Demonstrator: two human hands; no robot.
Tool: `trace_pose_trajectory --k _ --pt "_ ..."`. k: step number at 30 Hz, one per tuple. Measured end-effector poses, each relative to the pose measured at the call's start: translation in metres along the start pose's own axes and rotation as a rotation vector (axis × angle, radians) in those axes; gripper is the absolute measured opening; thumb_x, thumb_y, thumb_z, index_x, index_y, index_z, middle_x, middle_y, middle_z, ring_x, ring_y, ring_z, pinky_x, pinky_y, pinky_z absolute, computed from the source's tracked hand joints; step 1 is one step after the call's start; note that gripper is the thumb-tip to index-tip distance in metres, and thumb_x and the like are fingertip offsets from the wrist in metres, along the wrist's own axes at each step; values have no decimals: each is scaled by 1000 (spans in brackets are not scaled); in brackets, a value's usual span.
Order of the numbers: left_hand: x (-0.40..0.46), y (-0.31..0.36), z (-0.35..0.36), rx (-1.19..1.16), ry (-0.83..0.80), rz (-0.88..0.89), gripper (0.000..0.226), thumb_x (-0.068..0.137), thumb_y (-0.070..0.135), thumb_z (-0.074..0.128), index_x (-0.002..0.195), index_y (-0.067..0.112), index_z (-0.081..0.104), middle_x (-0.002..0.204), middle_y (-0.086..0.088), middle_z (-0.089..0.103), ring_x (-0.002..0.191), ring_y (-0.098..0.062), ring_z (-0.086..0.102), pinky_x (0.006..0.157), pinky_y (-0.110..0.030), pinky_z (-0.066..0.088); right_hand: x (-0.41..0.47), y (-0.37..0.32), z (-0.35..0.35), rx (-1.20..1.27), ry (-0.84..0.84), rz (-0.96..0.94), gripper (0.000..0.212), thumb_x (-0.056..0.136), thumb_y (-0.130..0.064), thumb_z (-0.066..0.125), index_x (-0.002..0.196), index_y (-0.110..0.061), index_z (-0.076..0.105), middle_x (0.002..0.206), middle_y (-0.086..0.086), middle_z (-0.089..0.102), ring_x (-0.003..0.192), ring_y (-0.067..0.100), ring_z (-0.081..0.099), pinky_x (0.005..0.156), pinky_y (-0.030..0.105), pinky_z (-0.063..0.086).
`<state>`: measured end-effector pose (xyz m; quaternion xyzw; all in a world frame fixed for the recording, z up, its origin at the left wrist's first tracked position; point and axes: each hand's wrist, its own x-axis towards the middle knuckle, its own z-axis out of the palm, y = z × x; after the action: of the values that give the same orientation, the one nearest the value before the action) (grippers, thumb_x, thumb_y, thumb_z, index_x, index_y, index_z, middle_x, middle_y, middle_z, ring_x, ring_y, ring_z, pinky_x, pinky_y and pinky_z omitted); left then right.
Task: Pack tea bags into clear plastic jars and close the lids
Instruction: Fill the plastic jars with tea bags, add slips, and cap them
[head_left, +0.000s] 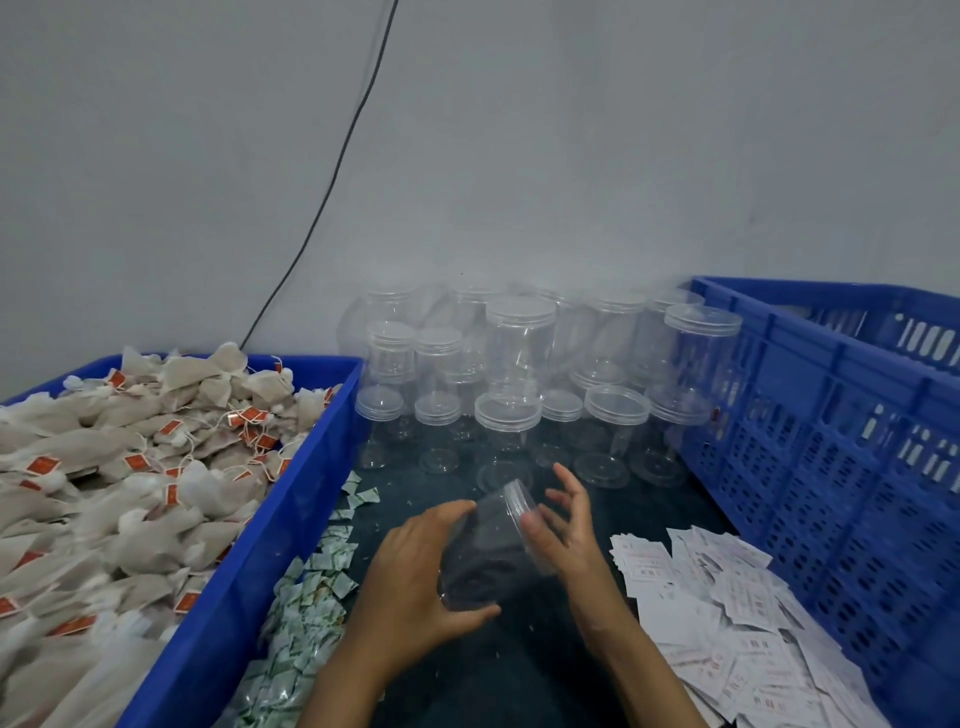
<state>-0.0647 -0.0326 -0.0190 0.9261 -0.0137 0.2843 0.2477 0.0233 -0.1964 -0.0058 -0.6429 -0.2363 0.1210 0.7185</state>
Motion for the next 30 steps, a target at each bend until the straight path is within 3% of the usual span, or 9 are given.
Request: trace_pose_trajectory --k 4,8,11,15,17,20,24,27,30 --pt "1 2 2 53 30 52 100 52 61 79 136 44 28 126 32 41 112 3 49 98 -21 33 -3 4 3 -33 29 46 107 46 -67 78 138 -39 30 117 4 58 105 13 65 98 40 49" --pt "-1 1 -2 -40 -13 -36 97 50 70 77 131 59 25 121 47 38 109 22 40 94 -13 35 -3 -1 -6 69 -33 0 88 53 -42 85 132 -42 44 125 2 58 112 8 62 89 28 53" --pt "-3 1 -3 -143 -42 -106 101 48 73 78 133 59 26 124 45 42 114 23 41 97 -14 38 -3 -4 -15 113 -170 -15 87 65 -26 82 140 -39 41 136 -2 54 126 10 53 102 34 47" --pt "-4 5 -1 -72 -4 -41 95 53 66 79 133 53 29 127 46 36 117 23 35 95 -10 33 -6 -5 -13 -1 -175 3 92 62 -51 78 141 -47 31 140 -14 42 128 2 47 108 31 41" --pt "-2 5 0 -9 17 22 93 56 62 78 135 47 31 130 41 38 119 19 36 98 -15 34 -8 -3 -8 -71 -126 13 90 58 -63 73 137 -47 34 135 -11 47 117 -1 55 95 22 48" --pt "-1 4 0 50 11 67 92 58 63 76 137 42 33 136 28 42 122 8 40 102 -24 38 -7 0 -6 -75 -54 -15 79 57 -60 76 128 -45 44 123 0 56 102 1 63 81 19 52" --pt "-3 6 -1 -66 -1 2 92 54 63 79 133 51 34 128 45 36 118 18 38 94 -11 35 -6 -1 -11 0 -69 -72 79 58 -45 83 129 -42 49 125 4 56 112 16 61 95 39 52" --pt "-4 7 -4 -222 -81 -106 98 48 68 81 132 60 31 125 45 43 114 18 46 92 -10 40 -8 -4 -15 1 -109 -94 79 59 -42 83 131 -41 50 124 0 56 113 13 60 90 30 52" --pt "-3 5 -11 -494 -262 -207 93 51 62 85 130 55 38 122 30 58 110 5 60 94 -25 50 -10 -6 -18 9 -170 -84 77 62 -38 80 132 -37 50 121 -5 58 114 13 59 85 28 52"
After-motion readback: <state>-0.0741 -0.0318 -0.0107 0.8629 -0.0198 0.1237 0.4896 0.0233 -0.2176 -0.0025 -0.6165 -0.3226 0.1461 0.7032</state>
